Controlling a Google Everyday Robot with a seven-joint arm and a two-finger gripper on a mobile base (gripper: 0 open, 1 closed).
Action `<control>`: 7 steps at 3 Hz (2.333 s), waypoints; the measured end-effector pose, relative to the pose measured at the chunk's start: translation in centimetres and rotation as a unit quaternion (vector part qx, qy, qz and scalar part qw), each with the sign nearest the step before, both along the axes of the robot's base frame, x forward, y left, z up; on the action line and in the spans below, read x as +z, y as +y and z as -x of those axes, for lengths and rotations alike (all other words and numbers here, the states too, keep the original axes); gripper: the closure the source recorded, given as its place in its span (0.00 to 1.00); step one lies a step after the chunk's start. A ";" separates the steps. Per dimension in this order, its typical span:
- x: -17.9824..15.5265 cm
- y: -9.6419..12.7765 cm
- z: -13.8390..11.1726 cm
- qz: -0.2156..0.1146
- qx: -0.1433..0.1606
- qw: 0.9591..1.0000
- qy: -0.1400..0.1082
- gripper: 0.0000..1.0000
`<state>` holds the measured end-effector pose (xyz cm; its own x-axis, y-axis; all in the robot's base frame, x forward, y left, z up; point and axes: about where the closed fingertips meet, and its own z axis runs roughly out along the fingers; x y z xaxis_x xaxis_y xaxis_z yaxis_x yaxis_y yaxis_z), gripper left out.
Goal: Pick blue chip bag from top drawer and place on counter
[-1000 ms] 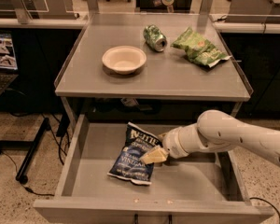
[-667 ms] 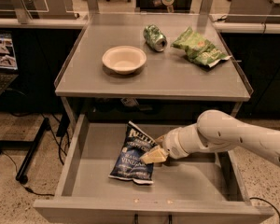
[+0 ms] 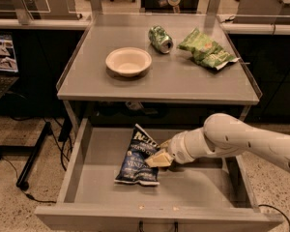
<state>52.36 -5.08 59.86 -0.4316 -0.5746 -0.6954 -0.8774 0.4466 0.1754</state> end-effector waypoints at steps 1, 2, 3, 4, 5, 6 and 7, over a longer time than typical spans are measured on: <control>0.4 0.0 0.0 0.000 0.000 1.000 0.000 1.00; 4.2 0.0 2.2 -0.009 -0.016 0.999 -0.043 1.00; 10.2 0.0 6.5 -0.020 -0.029 0.995 -0.096 1.00; 17.7 -3.4 9.9 -0.004 -0.059 0.987 -0.147 1.00; 22.4 -4.8 9.8 0.010 -0.065 0.982 -0.177 1.00; 22.8 -4.7 9.8 0.010 -0.064 0.981 -0.180 1.00; 22.5 -4.6 9.0 0.007 -0.073 0.980 -0.185 1.00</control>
Offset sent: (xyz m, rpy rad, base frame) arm -0.0842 -0.0651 0.1277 0.0406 -0.2555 -0.2073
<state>43.34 -9.71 82.35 -0.2303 -0.5353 -0.8127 -0.8063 0.5726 -0.1486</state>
